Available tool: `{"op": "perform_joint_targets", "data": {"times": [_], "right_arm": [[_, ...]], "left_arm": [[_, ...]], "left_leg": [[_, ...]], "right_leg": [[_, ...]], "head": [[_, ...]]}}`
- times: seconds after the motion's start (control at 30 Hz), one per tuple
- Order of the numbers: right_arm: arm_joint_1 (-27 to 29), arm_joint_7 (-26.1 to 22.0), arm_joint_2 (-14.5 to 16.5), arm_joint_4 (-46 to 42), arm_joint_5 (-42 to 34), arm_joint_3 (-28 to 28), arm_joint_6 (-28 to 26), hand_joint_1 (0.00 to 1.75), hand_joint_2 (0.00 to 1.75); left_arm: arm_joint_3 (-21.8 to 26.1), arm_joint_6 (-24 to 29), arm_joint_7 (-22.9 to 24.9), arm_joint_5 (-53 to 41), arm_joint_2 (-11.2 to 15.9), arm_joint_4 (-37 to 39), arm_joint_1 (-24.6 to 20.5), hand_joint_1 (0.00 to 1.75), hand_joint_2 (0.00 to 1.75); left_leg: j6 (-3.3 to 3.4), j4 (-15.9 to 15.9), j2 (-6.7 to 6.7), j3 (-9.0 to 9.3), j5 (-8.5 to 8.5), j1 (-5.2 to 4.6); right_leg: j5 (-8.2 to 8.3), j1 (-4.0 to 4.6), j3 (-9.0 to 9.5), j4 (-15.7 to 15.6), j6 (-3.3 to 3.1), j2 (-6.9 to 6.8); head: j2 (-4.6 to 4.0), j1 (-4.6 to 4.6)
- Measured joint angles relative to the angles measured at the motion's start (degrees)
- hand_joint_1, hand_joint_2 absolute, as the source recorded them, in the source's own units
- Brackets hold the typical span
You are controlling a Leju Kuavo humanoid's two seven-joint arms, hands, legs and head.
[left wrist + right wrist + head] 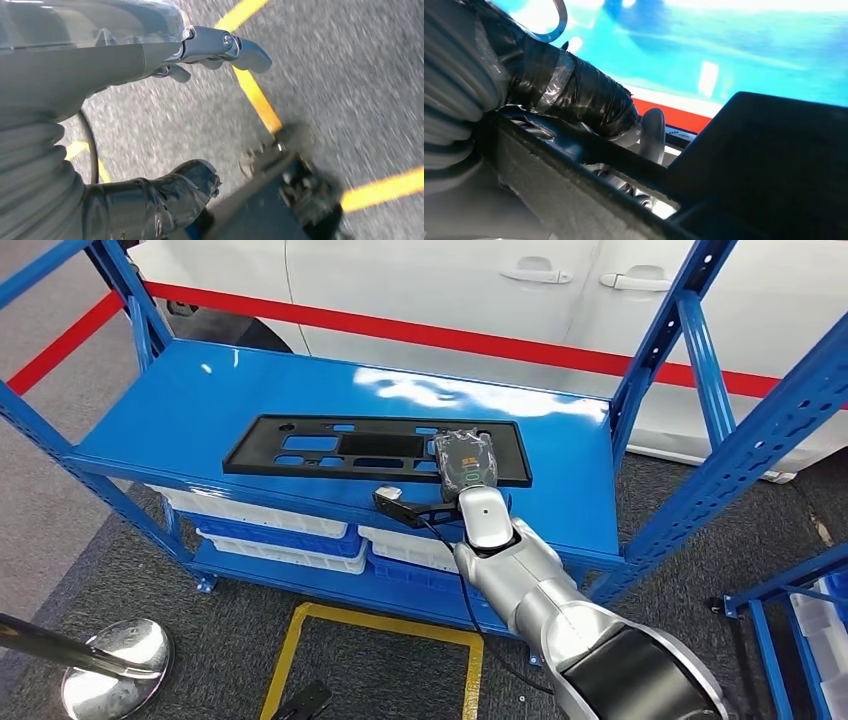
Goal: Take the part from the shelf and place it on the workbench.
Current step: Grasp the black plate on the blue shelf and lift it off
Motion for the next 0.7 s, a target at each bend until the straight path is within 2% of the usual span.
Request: {"op": "perform_joint_targets", "data": {"times": [0.07, 0.1, 0.17, 0.2, 0.23, 0.27, 0.3, 0.37, 0.4, 0.43, 0.53, 0.57, 0.6, 0.7], "right_arm": [[0.0, 0.0, 0.0, 0.0, -0.1, 0.0, 0.0, 1.75, 1.75], [-0.1, 0.0, 0.0, 0.0, -0.1, 0.0, 0.0, 1.75, 1.75], [0.0, 0.0, 0.0, 0.0, -0.3, 0.0, 0.0, 1.75, 1.75], [0.1, 0.0, 0.0, 0.0, -0.4, 0.0, 0.0, 1.75, 1.75], [0.2, 0.0, 0.0, 0.1, -0.4, 0.0, 0.0, 1.75, 1.75], [0.3, 0.0, 0.0, 0.1, -0.5, 0.0, 0.0, 1.75, 1.75], [0.4, 0.0, 0.0, 0.1, -0.6, 0.0, 0.0, 1.75, 1.75], [0.5, 0.0, 0.0, 0.1, -0.7, 0.0, 0.0, 1.75, 1.75], [0.4, 0.0, 0.0, 0.1, -0.8, 0.0, 0.0, 1.75, 1.75], [0.4, 0.0, 0.0, 0.1, -0.9, 0.0, 0.0, 1.75, 1.75], [0.5, 0.0, 0.0, 0.1, -1.0, 0.0, 0.0, 1.75, 1.75], [0.5, 0.0, 0.0, 0.1, -1.0, 0.0, 0.0, 1.75, 1.75], [0.4, 0.0, 0.0, 0.1, -1.0, 0.0, 0.0, 1.75, 1.75], [0.6, 0.0, -0.1, 0.1, -1.0, 0.0, 0.0, 1.75, 1.75]], "left_arm": [[0.0, 0.0, 0.0, 0.0, 0.0, 0.0, 0.0, 0.00, 1.75], [0.0, -0.1, 0.0, 0.0, 0.1, 0.0, 0.1, 0.00, 1.75], [0.0, -0.1, 0.0, 0.1, 0.1, 0.0, 0.1, 0.00, 1.75], [0.1, -0.2, 0.1, 0.1, 0.2, 0.0, 0.2, 0.00, 1.75], [0.1, -0.2, 0.3, 0.2, 0.2, 0.0, 0.2, 0.00, 1.75], [0.2, -0.3, 0.4, 0.2, 0.2, 0.0, 0.3, 0.00, 1.75], [0.2, -0.3, 0.5, 0.2, 0.2, 0.0, 0.3, 0.00, 1.75], [0.4, -0.2, 0.7, 0.3, 0.3, 0.0, 0.2, 0.00, 1.75], [0.4, -0.2, 0.7, 0.3, 0.3, 0.0, 0.2, 0.00, 1.75], [0.5, -0.2, 0.7, 0.3, 0.3, 0.0, 0.2, 0.00, 1.75], [0.7, -0.2, 0.8, 0.4, 0.3, 0.0, 0.3, 0.00, 1.75], [0.8, -0.2, 0.9, 0.4, 0.3, 0.0, 0.4, 0.00, 1.75], [0.8, -0.2, 0.9, 0.4, 0.3, 0.0, 0.3, 0.00, 1.75], [0.9, -0.2, 0.9, 0.4, 0.3, 0.0, 0.3, 0.00, 1.75]], "left_leg": [[-0.63, 0.9, -0.02, -0.57, -0.92, 0.03], [-0.91, 3.0, -0.04, -1.45, -2.43, 0.08], [-1.46, 10.2, -0.03, -4.34, -6.67, 0.34], [-1.70, 13.8, -0.03, -5.67, -8.20, 0.45], [-1.90, 15.8, -0.02, -6.26, -8.76, 0.57], [-2.03, 15.4, -0.02, -5.68, -8.18, 0.70], [-2.12, 12.7, 0.00, -3.97, -6.70, 0.83], [-2.04, 4.6, -0.02, 0.58, -3.81, 0.91], [-1.78, 1.9, -0.08, 2.00, -3.09, 0.83], [-1.45, 0.6, -0.16, 2.60, -2.90, 0.71], [-0.17, 0.2, -0.22, 2.31, -2.33, 0.71], [0.32, 0.0, -0.15, 2.23, -2.00, 0.80], [0.78, -0.3, -0.08, 2.11, -1.67, 0.90], [1.39, -0.3, -0.02, 1.28, -1.06, 0.75]], "right_leg": [[0.84, -0.40, -0.07, -0.7, -0.56, -0.11], [1.26, -0.63, -0.18, -1.1, -0.84, -0.19], [1.73, -0.69, -0.67, -1.1, -1.16, -0.29], [1.86, -0.68, -0.93, -1.0, -1.14, -0.31], [1.96, -0.68, -1.18, -0.9, -1.08, -0.32], [2.02, -0.69, -1.40, -0.7, -1.03, -0.31], [2.05, -0.73, -1.56, -0.5, -0.95, -0.30], [2.02, -0.68, -1.88, 0.0, -0.58, -0.27], [2.06, -0.60, -2.07, 0.2, -0.28, -0.24], [2.16, -0.51, -2.26, 0.4, 0.07, -0.21], [2.44, -0.45, -2.57, 0.4, 1.07, -0.12], [1.70, -0.48, -2.95, 1.1, 1.33, -0.08], [0.27, -0.50, -3.76, 2.9, 1.54, -0.01], [-5.75, -0.56, -8.22, 13.8, 1.93, 0.08]], "head": [[0.00, -0.07], [0.00, -0.13], [0.00, -0.23], [0.00, -0.23], [0.00, -0.23], [0.00, -0.23], [0.00, -0.23], [0.00, -0.23], [0.00, -0.22], [0.00, -0.20], [0.00, -0.17], [0.00, -0.15], [0.00, -0.14], [0.00, -0.13]]}}
